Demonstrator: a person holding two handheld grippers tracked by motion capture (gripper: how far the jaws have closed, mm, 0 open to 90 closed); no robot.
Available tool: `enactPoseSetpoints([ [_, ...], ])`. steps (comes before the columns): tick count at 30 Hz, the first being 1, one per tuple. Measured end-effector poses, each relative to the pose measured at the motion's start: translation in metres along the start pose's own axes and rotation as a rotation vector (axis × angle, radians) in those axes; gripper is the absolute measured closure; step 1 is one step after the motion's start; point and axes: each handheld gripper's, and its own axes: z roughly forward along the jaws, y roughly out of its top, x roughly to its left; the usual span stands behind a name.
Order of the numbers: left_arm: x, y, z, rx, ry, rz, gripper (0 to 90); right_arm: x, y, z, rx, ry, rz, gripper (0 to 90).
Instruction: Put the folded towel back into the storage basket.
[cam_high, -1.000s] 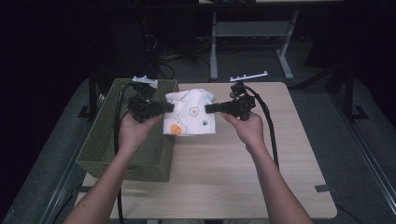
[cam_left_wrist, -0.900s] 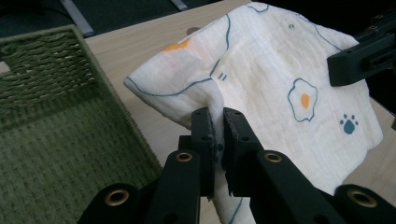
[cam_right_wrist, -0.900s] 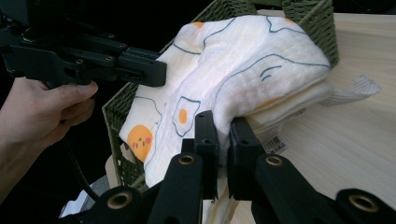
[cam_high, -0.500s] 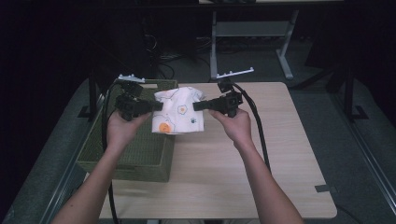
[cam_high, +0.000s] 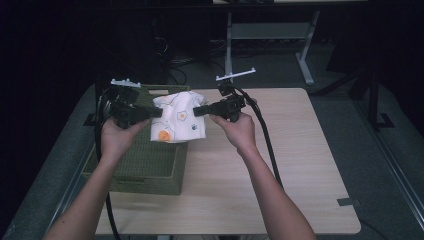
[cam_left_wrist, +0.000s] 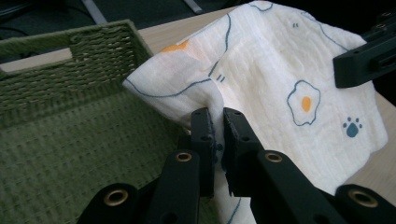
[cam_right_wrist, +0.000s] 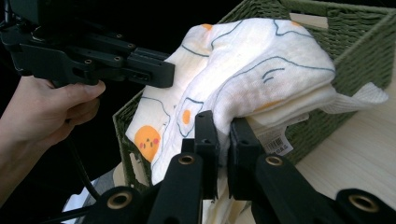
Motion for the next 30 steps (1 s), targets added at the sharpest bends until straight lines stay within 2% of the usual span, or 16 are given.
enactPoseSetpoints([
  [17, 0.029, -0.009, -0.013, 0.013, 0.033, -0.010, 83.8, 0.006, 0.011, 0.035, 0.011, 0.018, -0.009, 84.2],
  [20, 0.037, -0.014, -0.016, 0.018, 0.041, -0.020, 83.7, 0.006, 0.011, 0.044, 0.018, 0.023, 0.005, 84.1],
  [30, 0.052, -0.027, -0.021, 0.026, 0.059, -0.037, 83.7, 0.007, 0.010, 0.067, 0.028, 0.034, 0.009, 84.1],
])
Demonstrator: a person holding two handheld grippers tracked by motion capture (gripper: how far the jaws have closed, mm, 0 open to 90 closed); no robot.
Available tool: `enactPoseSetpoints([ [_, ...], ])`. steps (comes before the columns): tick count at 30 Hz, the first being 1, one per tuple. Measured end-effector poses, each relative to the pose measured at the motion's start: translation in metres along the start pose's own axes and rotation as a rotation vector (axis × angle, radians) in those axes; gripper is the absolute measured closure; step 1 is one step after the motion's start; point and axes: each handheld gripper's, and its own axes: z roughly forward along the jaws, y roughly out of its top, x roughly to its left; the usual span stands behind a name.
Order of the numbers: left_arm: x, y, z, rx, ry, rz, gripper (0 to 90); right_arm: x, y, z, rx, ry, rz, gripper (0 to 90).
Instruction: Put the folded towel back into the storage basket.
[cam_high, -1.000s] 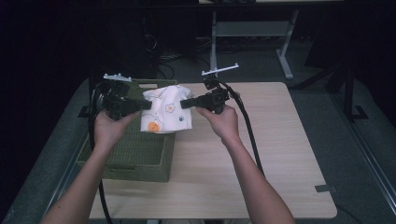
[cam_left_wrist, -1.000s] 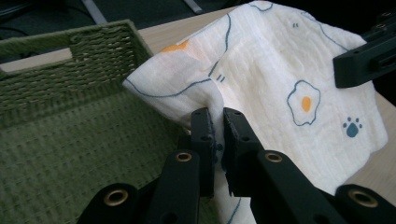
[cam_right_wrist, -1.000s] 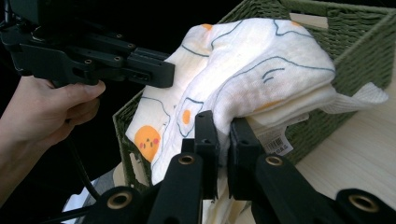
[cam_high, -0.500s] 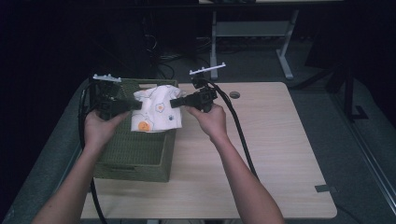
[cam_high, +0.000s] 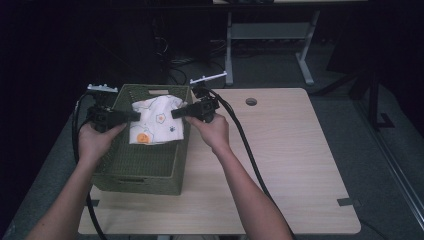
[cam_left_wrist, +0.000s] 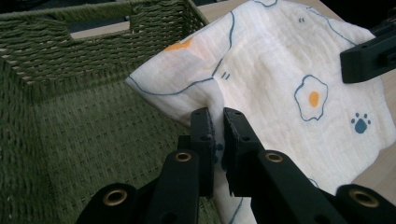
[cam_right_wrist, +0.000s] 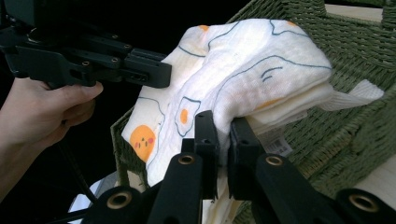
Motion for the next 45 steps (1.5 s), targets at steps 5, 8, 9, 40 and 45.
enactPoseSetpoints([
  [5, 0.006, -0.003, -0.003, -0.001, 0.003, -0.007, 83.7, 0.000, 0.000, 0.011, 0.003, 0.005, 0.007, 84.1],
  [8, 0.010, -0.006, -0.005, 0.010, 0.010, -0.008, 83.7, 0.000, 0.000, 0.015, 0.006, 0.007, 0.009, 84.1],
  [9, 0.012, -0.007, -0.006, 0.009, 0.010, -0.010, 83.7, 0.000, 0.000, 0.018, 0.005, 0.009, 0.008, 84.1],
  [40, 0.039, -0.037, 0.002, 0.075, 0.071, -0.044, 82.4, 0.005, -0.011, 0.067, 0.049, -0.007, 0.015, 83.5],
  [45, 0.040, -0.038, 0.003, 0.082, 0.074, -0.047, 82.5, 0.001, -0.015, 0.072, 0.060, -0.015, 0.024, 83.5],
])
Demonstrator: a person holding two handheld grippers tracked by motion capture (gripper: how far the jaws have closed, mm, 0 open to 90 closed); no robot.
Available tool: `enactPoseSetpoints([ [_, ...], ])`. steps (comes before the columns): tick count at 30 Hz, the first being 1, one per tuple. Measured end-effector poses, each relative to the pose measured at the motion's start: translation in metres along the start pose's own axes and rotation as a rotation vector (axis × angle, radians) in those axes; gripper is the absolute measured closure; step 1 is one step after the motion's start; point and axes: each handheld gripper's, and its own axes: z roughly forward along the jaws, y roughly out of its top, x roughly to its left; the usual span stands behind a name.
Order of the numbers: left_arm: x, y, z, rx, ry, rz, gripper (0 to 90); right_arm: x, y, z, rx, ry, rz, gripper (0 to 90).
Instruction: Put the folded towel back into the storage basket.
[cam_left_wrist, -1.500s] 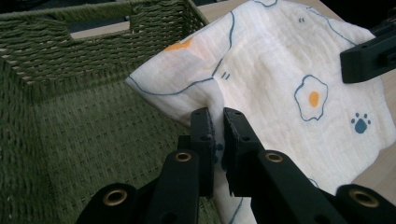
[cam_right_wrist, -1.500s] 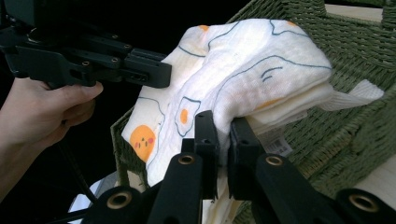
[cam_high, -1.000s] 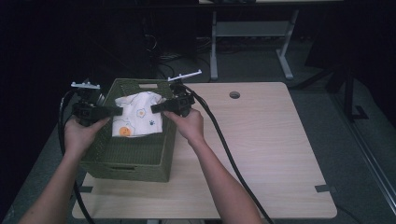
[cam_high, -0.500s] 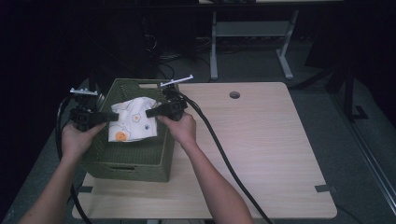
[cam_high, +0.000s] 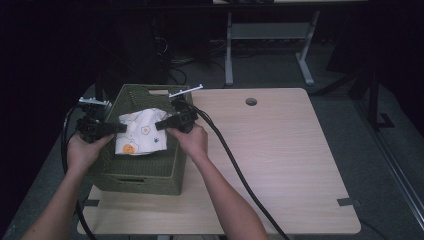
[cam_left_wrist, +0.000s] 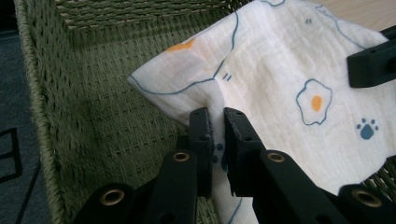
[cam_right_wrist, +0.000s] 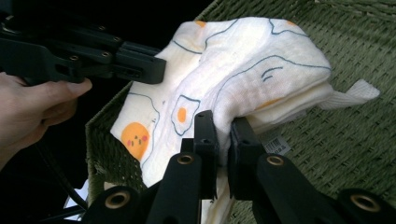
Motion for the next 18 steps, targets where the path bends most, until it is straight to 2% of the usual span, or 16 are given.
enactPoseSetpoints([
  [18, 0.0043, -0.0046, 0.0080, 0.037, 0.021, -0.002, 82.0, -0.0029, -0.0041, 0.0102, 0.017, -0.017, -0.003, 83.2],
])
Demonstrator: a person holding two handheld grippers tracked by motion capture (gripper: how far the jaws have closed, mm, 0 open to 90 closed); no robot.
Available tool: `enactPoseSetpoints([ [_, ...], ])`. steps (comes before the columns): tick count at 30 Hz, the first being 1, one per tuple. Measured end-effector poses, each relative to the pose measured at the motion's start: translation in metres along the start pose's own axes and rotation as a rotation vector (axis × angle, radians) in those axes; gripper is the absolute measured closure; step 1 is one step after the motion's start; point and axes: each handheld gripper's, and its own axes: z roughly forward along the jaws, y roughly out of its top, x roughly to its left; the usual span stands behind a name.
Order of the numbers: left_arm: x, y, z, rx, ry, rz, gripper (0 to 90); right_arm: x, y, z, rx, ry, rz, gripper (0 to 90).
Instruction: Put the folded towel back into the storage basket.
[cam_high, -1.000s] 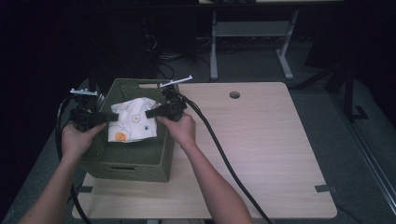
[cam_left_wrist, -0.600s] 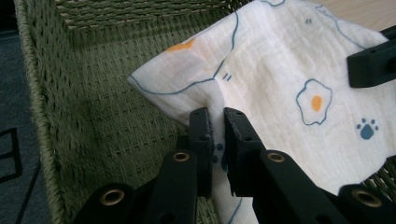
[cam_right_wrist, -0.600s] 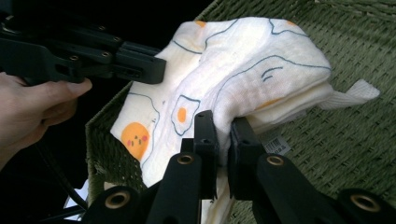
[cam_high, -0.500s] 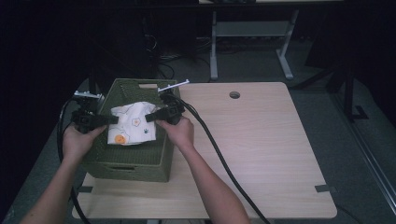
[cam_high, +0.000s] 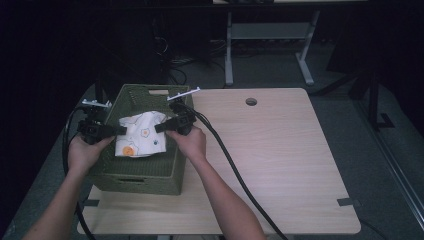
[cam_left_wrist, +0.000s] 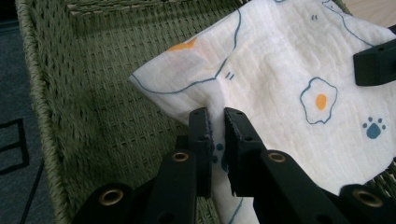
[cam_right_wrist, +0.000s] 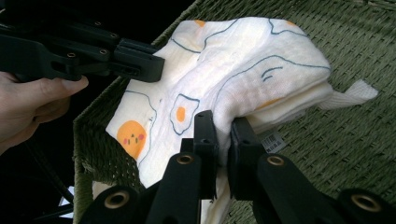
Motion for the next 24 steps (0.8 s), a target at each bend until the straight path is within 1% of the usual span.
enactPoseSetpoints([
  [5, 0.000, 0.000, 0.002, 0.016, 0.005, 0.005, 82.3, -0.001, 0.000, 0.001, -0.001, 0.000, 0.001, 83.2],
  [9, 0.001, 0.000, 0.002, 0.012, 0.005, 0.004, 82.3, 0.000, -0.001, 0.001, 0.004, -0.004, -0.003, 83.1],
  [14, 0.000, 0.000, 0.004, 0.022, 0.011, 0.008, 82.2, 0.000, -0.001, 0.002, 0.005, -0.006, 0.000, 82.9],
  [16, 0.000, 0.001, 0.005, 0.025, 0.012, 0.011, 82.1, -0.001, -0.002, 0.003, 0.009, -0.014, 0.001, 82.7],
  [17, 0.000, 0.001, 0.006, 0.026, 0.011, 0.008, 82.1, -0.001, -0.002, 0.003, 0.011, -0.015, 0.000, 82.6],
  [19, -0.001, 0.002, 0.009, 0.035, 0.016, 0.016, 82.1, -0.002, -0.003, 0.003, 0.010, -0.017, 0.001, 82.6],
  [24, -0.003, 0.003, 0.011, 0.036, 0.017, 0.020, 82.1, -0.004, -0.005, 0.002, 0.008, -0.026, 0.006, 82.5],
])
